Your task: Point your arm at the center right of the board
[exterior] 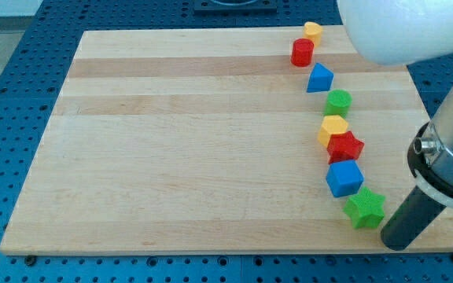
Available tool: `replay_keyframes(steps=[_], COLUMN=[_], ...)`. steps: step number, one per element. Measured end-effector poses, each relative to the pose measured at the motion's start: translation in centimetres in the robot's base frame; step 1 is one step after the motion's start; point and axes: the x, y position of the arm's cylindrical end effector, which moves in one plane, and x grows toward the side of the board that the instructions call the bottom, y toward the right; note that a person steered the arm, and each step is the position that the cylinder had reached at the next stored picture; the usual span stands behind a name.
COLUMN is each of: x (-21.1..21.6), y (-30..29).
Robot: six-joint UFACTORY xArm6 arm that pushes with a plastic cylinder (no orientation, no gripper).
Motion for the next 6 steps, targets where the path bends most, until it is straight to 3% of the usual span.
replay_keyframes(steps=[2,4,6], x=[-4.0,-4.1,-9.2], y=[2.9,2.9,4.8])
